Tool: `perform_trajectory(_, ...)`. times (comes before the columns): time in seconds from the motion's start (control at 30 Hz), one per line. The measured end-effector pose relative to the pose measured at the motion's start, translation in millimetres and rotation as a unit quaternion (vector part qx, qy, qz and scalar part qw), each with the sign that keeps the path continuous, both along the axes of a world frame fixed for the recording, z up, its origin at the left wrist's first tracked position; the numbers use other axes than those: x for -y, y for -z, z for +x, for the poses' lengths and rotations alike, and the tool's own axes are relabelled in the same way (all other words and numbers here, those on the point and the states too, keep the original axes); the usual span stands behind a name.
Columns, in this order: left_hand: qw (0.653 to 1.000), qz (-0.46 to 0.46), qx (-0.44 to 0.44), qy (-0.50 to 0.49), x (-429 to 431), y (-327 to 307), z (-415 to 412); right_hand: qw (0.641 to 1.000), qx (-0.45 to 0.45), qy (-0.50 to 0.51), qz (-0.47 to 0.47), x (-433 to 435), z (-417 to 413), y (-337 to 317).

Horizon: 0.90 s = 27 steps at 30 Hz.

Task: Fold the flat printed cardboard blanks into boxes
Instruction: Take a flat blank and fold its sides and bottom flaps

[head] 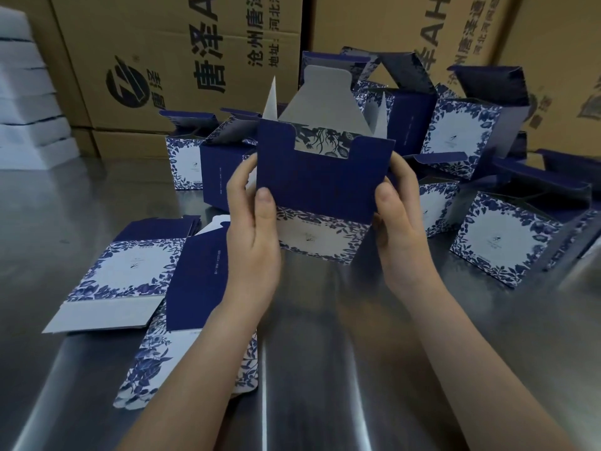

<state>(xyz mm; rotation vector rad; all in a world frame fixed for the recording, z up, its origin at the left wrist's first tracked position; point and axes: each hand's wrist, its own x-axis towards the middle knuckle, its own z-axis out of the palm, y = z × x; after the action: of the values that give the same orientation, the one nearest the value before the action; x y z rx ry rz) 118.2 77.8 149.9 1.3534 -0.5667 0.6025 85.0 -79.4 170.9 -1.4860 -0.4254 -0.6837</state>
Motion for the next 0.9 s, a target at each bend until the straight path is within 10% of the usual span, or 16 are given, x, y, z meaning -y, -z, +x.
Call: perform_trajectory(0.9, 0.985, 0.164, 0.053, -0.019, -12, 3, 3, 0.942, 0.150, 0.237, -0.184, 9, 1, 7)
